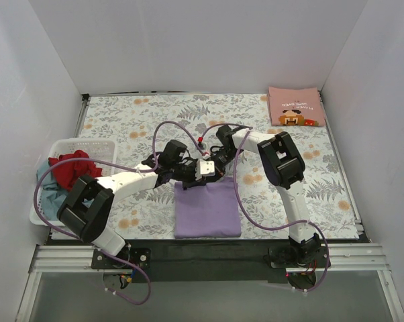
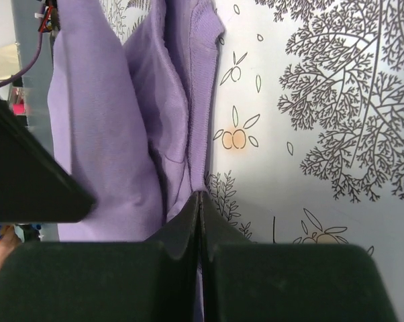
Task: Fold and stack the t-shirts
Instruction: Fold the tshirt
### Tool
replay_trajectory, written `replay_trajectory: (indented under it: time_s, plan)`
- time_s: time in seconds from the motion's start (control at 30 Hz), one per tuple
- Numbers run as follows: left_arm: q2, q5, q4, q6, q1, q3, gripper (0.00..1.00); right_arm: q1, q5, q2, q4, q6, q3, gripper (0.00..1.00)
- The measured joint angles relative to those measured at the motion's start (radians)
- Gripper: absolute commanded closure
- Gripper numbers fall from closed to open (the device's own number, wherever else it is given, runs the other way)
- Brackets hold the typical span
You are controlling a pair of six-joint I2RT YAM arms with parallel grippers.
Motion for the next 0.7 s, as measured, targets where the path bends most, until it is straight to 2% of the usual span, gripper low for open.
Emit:
replay_trajectory:
  time_s: [0.33, 0.43, 0.47, 0.63, 0.67, 0.7]
  plan:
    - [0.018, -0.077, 0.136, 0.025, -0.003, -0.041, 1.0, -0.013, 0.003, 0.002, -0.028, -0.029, 0.008, 0.98]
    - [0.055, -0.106, 0.167, 0.032, -0.002, -0.056, 0.99, -0.027, 0.037, 0.003, -0.047, -0.028, 0.033, 0.92]
    - [0.064, -0.113, 0.169, 0.033, -0.002, -0.057, 0.9, -0.033, 0.053, 0.003, -0.053, -0.029, 0.046, 0.88]
    - [0.063, -0.134, 0.128, 0.027, 0.021, -0.041, 0.69, -0.054, 0.18, 0.003, -0.076, -0.031, 0.156, 0.7]
    - [0.058, -0.127, 0.091, 0.018, 0.036, -0.025, 0.66, -0.059, 0.205, 0.002, -0.076, -0.031, 0.18, 0.63]
    - [0.05, -0.116, 0.056, 0.003, 0.055, -0.006, 0.58, -0.063, 0.229, -0.003, -0.077, -0.029, 0.2, 0.61]
